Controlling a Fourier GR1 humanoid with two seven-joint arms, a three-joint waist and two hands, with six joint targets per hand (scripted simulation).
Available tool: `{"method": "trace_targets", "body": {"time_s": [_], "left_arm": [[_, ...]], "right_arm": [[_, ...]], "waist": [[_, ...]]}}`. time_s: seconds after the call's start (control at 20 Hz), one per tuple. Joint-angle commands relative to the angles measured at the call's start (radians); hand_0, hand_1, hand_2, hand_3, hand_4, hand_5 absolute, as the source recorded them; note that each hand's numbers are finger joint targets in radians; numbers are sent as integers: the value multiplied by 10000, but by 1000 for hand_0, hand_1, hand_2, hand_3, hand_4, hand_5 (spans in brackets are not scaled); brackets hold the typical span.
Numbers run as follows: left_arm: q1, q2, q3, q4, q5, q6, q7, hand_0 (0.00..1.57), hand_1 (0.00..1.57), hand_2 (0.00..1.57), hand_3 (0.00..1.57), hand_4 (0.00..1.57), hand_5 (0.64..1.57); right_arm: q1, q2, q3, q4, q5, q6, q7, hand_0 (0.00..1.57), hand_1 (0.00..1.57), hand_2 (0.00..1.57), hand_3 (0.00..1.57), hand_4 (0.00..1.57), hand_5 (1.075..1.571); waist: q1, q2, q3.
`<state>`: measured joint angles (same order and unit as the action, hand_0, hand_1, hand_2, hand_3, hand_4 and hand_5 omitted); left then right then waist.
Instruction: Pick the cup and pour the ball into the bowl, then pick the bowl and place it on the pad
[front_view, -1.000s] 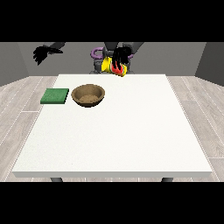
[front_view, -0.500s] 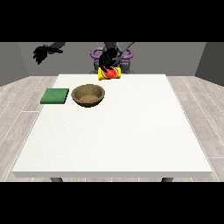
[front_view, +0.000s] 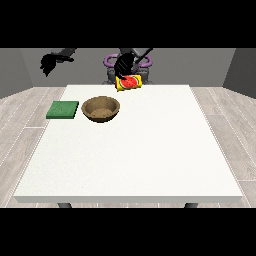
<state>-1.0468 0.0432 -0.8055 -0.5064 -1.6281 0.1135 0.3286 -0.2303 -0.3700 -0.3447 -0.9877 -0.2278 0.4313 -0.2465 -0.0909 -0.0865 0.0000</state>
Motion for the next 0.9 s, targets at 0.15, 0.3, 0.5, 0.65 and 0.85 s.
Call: {"method": "trace_targets", "body": {"time_s": [0.15, 0.3, 0.5, 0.65, 0.85], "left_arm": [[889, 43, 3906, -1598, 3676, 2191, 752, 1301, 1301, 1571, 1571, 1571, 1190], [1538, 44, 5301, -2353, 5377, 3195, 147, 1175, 1175, 1443, 1274, 1465, 1170], [2990, -421, 6566, -3604, 8500, 4310, -493, 0, 0, 0, 0, 630, 1569], [3768, -427, 6848, -4622, 10908, 4446, -1724, 0, 0, 0, 0, 0, 1550], [4558, -430, 6736, -5951, 13643, 3043, -3802, 0, 0, 0, 0, 0, 1563]], "right_arm": [[157, 62, -242, 53, -1, -650, 308, 0, 0, 0, 0, 225, 1565], [167, 90, -446, 5, -124, -837, 206, 0, 0, 0, 0, 225, 1565], [-331, 566, -165, -255, -95, -978, 83, 0, 0, 0, 0, 351, 1568], [-682, 815, -60, -377, -96, -1108, -30, 0, 0, 0, 0, 303, 1568], [-1318, 1261, 22, -564, 285, -2425, 182, 0, 0, 0, 0, 252, 1571]], "waist": [[1086, 22, -115], [1493, 227, -114], [1227, 1391, -253], [960, 2114, -207], [1836, 2272, -112]]}}
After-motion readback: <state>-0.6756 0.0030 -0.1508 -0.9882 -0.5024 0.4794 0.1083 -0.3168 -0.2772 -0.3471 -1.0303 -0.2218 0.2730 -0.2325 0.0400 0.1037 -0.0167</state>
